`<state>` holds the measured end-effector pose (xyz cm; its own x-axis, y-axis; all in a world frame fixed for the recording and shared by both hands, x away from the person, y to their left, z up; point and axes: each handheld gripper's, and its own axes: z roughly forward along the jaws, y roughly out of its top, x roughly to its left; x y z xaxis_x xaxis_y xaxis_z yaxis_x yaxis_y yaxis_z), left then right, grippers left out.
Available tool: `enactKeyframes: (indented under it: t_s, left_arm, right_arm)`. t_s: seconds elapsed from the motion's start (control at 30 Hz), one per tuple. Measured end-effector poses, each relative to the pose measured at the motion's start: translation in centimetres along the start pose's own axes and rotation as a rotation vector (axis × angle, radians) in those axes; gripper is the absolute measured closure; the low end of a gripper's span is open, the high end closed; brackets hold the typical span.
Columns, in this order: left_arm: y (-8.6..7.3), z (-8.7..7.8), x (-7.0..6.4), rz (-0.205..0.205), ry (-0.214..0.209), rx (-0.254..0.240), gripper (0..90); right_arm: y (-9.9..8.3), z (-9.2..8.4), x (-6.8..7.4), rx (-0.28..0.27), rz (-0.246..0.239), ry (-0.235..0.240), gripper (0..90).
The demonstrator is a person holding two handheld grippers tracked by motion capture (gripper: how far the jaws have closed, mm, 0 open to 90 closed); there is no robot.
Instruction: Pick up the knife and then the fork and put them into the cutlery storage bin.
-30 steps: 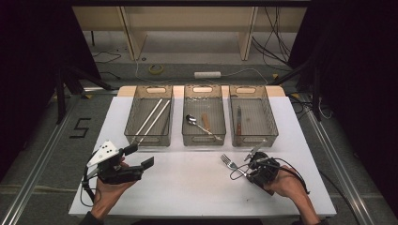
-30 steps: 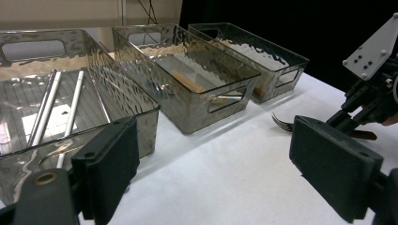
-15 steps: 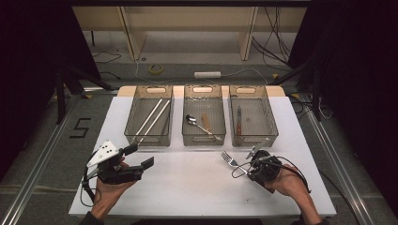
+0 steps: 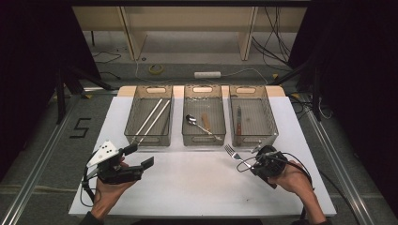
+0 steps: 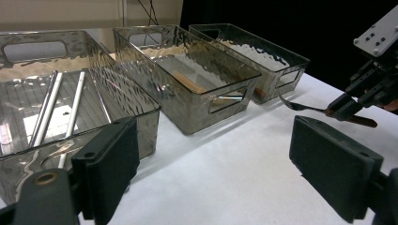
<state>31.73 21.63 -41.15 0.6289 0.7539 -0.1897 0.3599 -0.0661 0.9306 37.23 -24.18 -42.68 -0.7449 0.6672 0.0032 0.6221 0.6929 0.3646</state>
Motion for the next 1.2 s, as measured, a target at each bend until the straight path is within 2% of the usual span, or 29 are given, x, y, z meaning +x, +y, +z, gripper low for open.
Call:
enactKeyframes:
  t_s: [0.5,0.77,1.2]
  left_arm:
    - [0.0,0.0,0.1,-0.008,0.003,-0.006,16.0]
    - [-0.1,0.0,0.2,-0.012,0.008,-0.010,16.0]
    - [-0.1,0.0,0.3,-0.014,0.010,-0.017,16.0]
  right_arm:
    - [0.6,-1.4,-1.2,-0.075,0.012,0.012,77.8]
    - [1.3,-3.0,-2.7,-0.144,0.037,0.009,77.8]
    - [2.9,-4.5,-5.2,-0.216,0.089,-0.002,77.8]
